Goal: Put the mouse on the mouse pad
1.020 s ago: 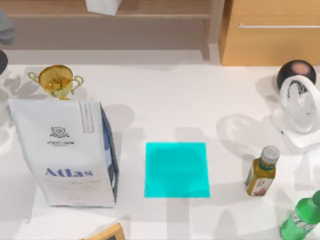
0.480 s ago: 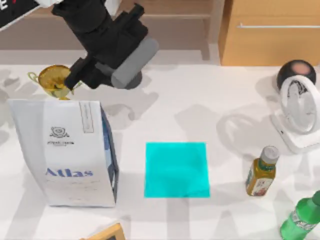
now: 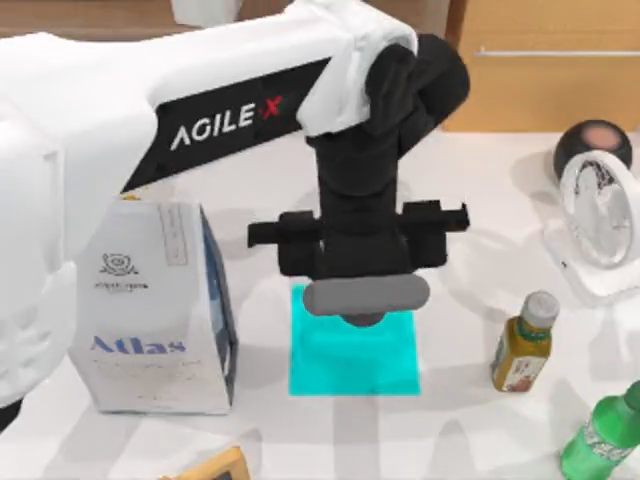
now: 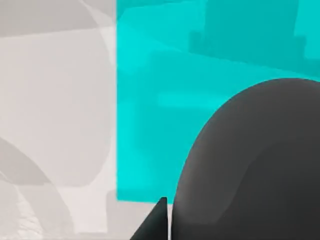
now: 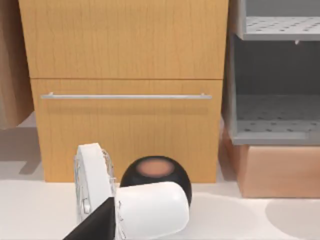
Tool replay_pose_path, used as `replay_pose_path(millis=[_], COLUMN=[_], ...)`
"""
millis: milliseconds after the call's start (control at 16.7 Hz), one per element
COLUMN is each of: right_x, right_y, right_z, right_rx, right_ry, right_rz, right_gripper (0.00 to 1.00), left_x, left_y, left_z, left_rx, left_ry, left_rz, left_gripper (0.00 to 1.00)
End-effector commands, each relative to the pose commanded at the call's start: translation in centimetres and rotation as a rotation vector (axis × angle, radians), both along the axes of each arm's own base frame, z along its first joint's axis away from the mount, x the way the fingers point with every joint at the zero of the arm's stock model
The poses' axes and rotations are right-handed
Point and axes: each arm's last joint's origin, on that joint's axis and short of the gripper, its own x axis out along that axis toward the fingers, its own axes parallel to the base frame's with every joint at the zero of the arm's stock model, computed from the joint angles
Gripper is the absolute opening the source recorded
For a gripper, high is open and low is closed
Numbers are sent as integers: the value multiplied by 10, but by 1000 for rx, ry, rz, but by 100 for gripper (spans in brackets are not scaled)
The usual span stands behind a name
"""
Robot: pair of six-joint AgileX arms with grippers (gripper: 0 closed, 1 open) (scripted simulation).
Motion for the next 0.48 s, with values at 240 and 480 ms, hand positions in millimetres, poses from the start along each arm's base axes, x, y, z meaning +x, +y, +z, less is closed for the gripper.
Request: replay_pose_path(millis=[240, 480], right_x=[0, 0], right_y=[0, 0], right_z=[0, 0], right_rx=[0, 0], right_ry=[0, 0], right_rz=[0, 0], right_gripper=[100, 100], left_x=[-6, -6], left_y=[-2, -3], left_z=[-7, -6], left_rx=[37, 27], left_ry=[21, 19], left_rz=[-33, -36], left_gripper=[0, 0])
